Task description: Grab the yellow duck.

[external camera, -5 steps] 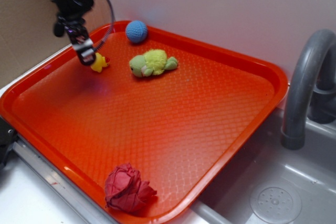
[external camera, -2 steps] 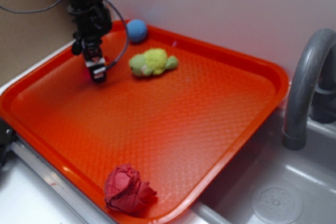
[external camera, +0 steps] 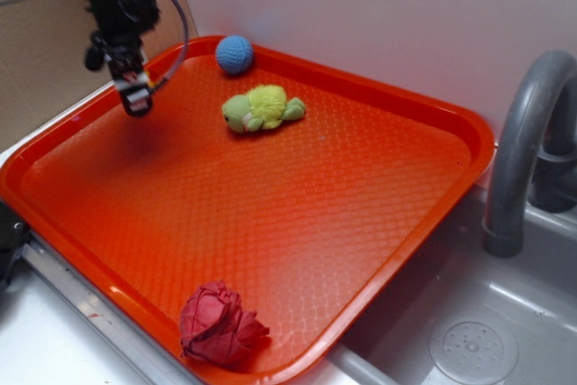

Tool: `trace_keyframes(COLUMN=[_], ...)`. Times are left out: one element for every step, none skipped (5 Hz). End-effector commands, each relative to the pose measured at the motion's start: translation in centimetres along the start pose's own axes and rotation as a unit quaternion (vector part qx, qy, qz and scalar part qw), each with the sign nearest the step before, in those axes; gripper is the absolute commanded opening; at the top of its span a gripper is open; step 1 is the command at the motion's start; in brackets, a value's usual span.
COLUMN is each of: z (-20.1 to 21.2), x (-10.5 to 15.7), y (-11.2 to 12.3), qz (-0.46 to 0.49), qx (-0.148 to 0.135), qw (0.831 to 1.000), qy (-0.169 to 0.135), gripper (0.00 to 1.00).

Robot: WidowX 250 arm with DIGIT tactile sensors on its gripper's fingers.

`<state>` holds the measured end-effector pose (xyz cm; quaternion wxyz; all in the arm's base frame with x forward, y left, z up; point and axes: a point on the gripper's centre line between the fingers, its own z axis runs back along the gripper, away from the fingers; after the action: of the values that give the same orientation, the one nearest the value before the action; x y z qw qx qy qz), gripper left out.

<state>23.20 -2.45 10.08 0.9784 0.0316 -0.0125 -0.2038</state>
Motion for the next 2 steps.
trace_keyframes(z=[11.5,15.7], x=[0.5,-3.5], y=[-3.2,-5.2], qz=[0.030,0.016], qx=[-0.036,-0.049], qw=[0.997,0.996], qy=[-0.069,-0.071], gripper=[0.00,0.00])
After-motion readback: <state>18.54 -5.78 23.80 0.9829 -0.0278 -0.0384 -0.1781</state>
